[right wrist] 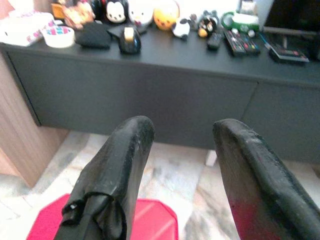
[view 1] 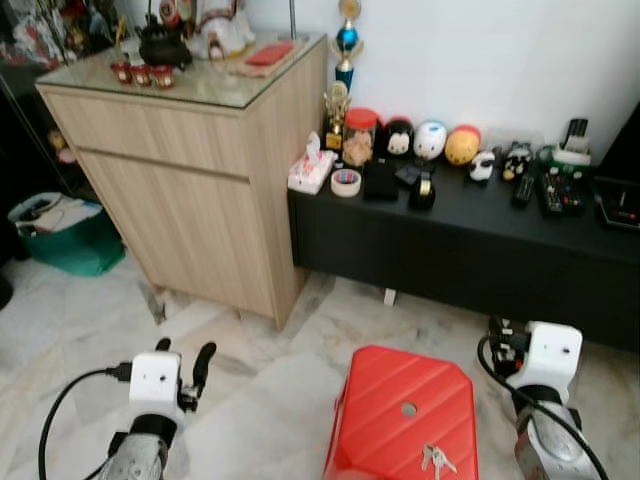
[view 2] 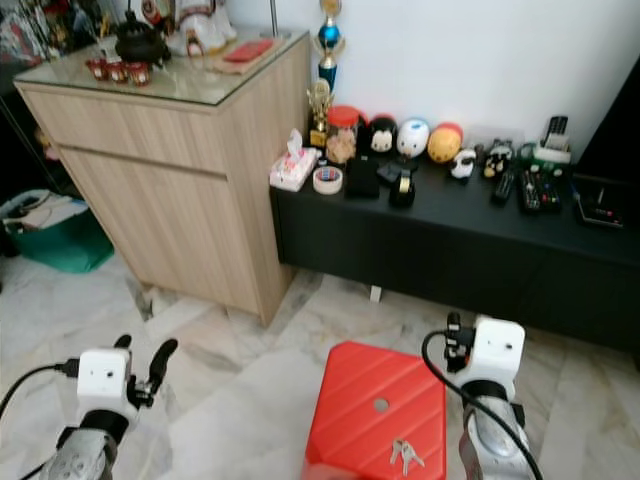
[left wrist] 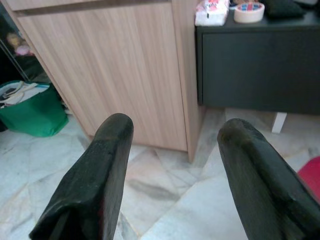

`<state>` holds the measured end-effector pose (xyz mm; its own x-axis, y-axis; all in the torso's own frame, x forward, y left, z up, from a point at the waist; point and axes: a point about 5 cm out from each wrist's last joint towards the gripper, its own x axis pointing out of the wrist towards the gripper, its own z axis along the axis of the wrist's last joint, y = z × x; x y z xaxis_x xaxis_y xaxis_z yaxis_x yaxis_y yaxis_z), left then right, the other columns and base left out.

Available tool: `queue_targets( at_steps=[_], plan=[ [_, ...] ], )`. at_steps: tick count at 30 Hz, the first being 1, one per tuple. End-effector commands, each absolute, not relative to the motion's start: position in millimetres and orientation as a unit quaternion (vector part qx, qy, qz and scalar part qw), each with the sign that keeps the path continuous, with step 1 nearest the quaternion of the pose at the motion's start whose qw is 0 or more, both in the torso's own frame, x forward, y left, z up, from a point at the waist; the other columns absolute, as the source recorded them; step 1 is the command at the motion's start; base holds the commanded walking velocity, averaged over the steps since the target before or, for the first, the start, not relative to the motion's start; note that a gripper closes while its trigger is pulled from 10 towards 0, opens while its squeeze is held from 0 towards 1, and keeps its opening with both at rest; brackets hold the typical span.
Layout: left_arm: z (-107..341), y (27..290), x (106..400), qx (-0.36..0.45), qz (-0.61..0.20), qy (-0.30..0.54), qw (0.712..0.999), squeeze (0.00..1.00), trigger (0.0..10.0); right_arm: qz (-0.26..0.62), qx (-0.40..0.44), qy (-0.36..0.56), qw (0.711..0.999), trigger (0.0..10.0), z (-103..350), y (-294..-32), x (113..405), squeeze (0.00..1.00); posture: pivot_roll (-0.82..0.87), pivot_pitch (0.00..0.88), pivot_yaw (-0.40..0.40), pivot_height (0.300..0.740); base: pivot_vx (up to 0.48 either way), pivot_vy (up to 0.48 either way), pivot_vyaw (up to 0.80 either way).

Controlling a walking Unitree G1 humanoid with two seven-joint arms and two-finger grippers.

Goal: Hang keys on a hook

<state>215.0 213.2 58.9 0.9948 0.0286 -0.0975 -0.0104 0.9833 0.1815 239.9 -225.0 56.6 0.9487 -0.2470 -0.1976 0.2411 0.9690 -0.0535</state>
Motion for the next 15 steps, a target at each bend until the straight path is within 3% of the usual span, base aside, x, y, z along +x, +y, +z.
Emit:
queue_targets(
  at_steps=[1, 10, 15],
  plan=[
    [54.0, 213.9, 213.4, 0.093, 0.01, 0.066, 0.993, 0.0, 10.0, -0.136, -0.005, 0.106, 0.985, 10.0, 55.1, -228.3, 239.2, 0.0, 0.01, 0.0, -0.023, 0.686, 0.0, 0.0, 0.0],
    [51.7, 210.2, 212.3, 0.092, 0.007, 0.073, 0.993, 0.0, 10.0, -0.133, -0.023, 0.128, 0.983, 10.0, 51.0, -227.8, 240.2, 0.0, 0.01, 0.0, -0.027, 0.686, 0.0, 0.0, 0.0],
    [50.8, 209.5, 213.4, 0.092, 0.007, 0.074, 0.993, 0.0, 10.0, -0.126, -0.018, 0.126, 0.984, 10.0, 48.9, -228.2, 242.3, 0.0, 0.0, 0.0, -0.029, 0.653, 0.0, 0.0, 0.0]
  ],
)
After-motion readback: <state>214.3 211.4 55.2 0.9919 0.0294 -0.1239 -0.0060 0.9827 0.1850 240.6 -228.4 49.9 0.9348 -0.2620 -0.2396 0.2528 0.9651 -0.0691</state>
